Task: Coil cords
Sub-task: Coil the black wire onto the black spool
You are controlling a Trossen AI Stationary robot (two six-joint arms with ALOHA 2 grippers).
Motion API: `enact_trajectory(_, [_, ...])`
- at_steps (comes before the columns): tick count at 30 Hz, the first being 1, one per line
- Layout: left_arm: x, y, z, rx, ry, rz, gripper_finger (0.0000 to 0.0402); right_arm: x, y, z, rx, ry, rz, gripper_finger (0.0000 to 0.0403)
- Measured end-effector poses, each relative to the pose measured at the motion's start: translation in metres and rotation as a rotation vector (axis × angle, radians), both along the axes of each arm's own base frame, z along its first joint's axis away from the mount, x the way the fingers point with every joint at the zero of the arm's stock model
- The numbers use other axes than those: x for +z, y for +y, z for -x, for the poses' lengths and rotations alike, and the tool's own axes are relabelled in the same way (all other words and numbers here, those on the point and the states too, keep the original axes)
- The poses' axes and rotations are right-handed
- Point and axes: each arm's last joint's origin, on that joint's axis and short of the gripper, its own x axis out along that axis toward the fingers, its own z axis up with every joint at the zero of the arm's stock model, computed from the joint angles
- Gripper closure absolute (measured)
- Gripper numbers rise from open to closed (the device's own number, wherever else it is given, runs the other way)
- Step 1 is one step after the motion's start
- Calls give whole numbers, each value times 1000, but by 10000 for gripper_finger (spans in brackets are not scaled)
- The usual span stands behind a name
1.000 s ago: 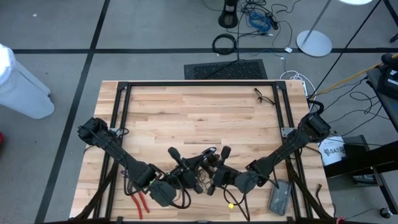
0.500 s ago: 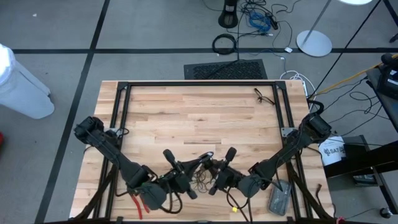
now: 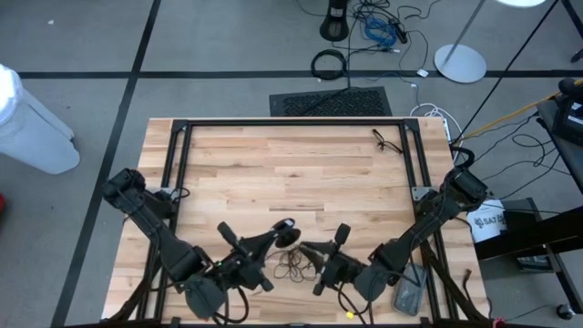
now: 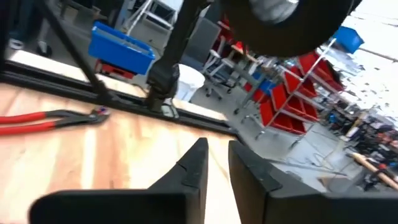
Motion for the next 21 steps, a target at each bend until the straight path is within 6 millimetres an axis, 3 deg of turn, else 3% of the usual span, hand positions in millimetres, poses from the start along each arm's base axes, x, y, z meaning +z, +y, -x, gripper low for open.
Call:
enact_trajectory(4, [0,-3,5,39,5,-22,400,-7,0,-1,66,12,-94,329])
enact_trajectory(12, [1,-10,11,27,1,-22,400,-21,-20,-24,212,51,-306,314])
enact_trajectory(21, [2,-12,13,20,1,-21,400,-55,-11,-51,271,-61,-202,314])
